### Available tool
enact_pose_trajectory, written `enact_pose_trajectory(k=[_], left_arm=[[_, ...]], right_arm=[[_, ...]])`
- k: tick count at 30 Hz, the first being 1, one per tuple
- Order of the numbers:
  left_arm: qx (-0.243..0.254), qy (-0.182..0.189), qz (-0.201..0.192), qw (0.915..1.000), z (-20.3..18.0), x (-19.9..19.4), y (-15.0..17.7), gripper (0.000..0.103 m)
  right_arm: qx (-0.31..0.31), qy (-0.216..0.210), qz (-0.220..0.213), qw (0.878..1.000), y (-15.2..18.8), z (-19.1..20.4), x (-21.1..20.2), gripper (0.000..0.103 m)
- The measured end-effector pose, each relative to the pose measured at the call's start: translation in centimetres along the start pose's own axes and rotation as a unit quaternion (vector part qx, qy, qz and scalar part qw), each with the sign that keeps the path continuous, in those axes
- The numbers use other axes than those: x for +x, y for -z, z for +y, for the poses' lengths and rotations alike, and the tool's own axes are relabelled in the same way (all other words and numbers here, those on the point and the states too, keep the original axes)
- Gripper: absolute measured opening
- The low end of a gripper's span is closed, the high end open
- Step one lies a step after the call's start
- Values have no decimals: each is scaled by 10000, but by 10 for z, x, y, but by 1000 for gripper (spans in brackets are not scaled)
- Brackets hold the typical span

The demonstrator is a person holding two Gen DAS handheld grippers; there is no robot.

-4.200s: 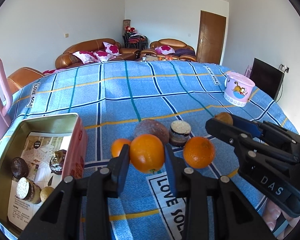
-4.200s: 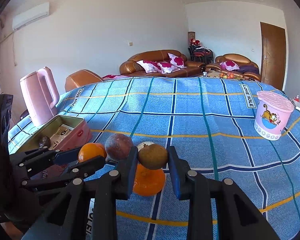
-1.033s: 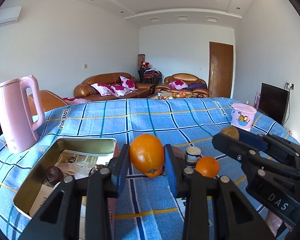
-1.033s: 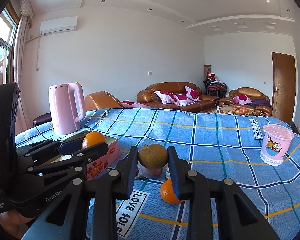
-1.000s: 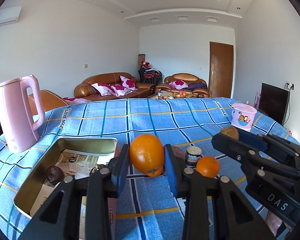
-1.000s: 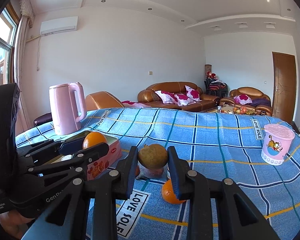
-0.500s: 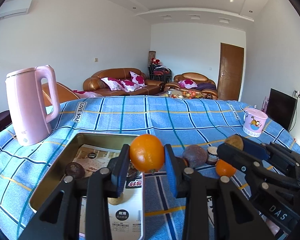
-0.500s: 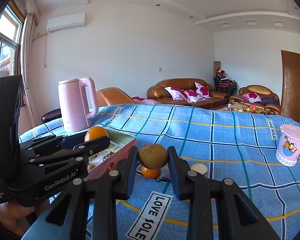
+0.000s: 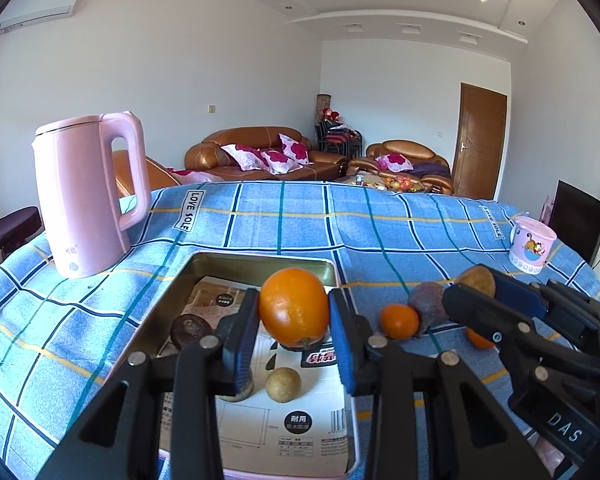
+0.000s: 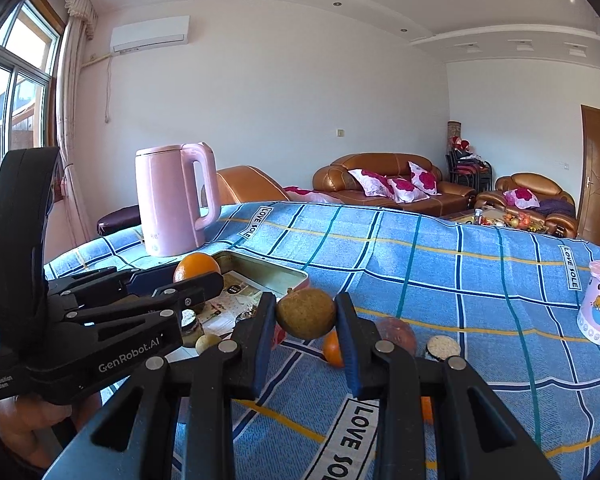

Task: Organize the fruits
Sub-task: 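Carry the orange with the left gripper over the tin while the right gripper brings the yellow fruit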

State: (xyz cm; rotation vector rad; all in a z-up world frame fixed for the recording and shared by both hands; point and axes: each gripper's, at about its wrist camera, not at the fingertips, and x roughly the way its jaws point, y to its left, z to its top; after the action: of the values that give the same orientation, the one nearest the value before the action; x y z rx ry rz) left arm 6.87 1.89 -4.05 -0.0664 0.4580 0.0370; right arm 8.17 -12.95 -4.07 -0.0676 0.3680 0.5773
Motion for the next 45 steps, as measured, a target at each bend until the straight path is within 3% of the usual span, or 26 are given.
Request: enact_pose_trajectory(k=[45], left_arm=[[-251,-774,522,9953,72,14,5,36]], right_arm=[[-299,-470,403,9976,-9,47,59,32]])
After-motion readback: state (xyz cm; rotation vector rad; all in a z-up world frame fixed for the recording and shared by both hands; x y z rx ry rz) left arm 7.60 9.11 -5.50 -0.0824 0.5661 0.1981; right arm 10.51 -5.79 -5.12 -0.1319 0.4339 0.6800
